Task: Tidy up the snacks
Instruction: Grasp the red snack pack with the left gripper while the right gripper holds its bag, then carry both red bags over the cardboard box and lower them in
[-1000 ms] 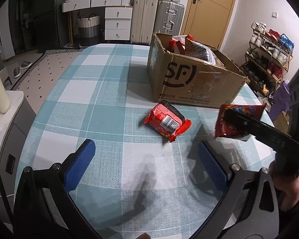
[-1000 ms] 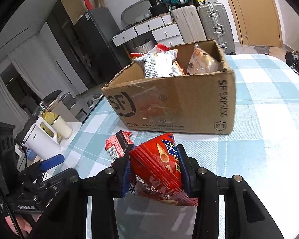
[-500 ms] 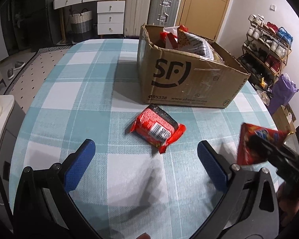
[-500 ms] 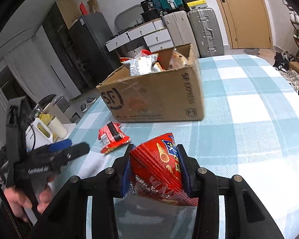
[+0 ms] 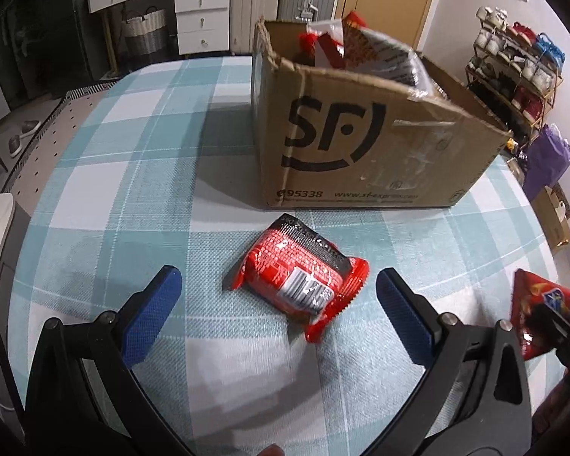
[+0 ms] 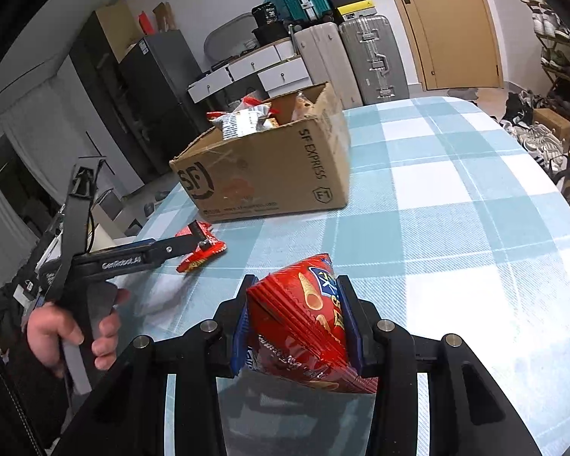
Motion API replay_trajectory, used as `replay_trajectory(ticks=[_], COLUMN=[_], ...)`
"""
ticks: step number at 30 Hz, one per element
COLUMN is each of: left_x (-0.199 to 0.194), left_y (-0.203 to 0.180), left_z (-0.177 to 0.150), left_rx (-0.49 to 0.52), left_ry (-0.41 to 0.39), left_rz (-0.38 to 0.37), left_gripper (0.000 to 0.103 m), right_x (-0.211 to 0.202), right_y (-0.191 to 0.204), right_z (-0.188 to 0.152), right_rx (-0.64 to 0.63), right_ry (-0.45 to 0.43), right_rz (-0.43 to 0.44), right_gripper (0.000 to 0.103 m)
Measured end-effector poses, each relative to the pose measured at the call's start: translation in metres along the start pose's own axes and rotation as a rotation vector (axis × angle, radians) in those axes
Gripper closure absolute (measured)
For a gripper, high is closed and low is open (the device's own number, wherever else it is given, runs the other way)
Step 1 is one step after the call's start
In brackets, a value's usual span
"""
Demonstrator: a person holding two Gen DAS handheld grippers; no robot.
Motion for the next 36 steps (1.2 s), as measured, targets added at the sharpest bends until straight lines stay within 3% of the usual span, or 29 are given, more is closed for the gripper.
replay_trajectory(ticks=[10, 14, 16, 17, 20, 26, 36], left_x=[0.025, 0.031, 0.030, 0.030, 0.030, 0.029, 0.018], left_y=[0.008, 0.013, 0.010, 0.009, 0.004, 0.002, -0.004], left_z=[0.009, 0.008, 0.007, 0.006, 0.006, 0.005, 0.000], left_rx=[-0.009, -0.006, 0.012, 0.028, 0.069, 0.098, 0.096], left_ry=[0.019, 0.023, 0.016, 0.016, 0.015, 0.012, 0.010], left_rz=[0.002, -0.026, -0.041, -0.047, -0.054, -0.079, -0.089], left_gripper=[0.003, 0.018, 0.032, 0.044, 0.052, 0.058, 0.059], right_x=[-0.011, -0.013, -0.013, -0.014, -0.013, -0.016, -0.018], right_y=[-0.007, -0.009, -0.010, -0.010, -0.009, -0.007, -0.007], right_z=[-0.002, -0.003, -0.003, -0.003, -0.003, -0.002, -0.002], right_rx=[0.021, 0.024, 0.028, 0.029, 0.027, 0.024, 0.025], right_ry=[-0.017, -0.020, -0.022, -0.023, -0.024, -0.029, -0.033], right_rz=[-0.023, -0.032, -0.033, -0.032, -0.032, -0.032, -0.033], right_gripper=[0.062, 0.062, 0.062, 0.062, 0.062, 0.062, 0.062])
Point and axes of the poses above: each gripper's, at about its wrist camera, not at the fingertips, and x roughly the way its jaws point, y to its left, z to its top, the point moved 2 cm from there along x, roughly the way its jaws point, and after that the axes turned 4 degrees about x, right-handed, at the moved point
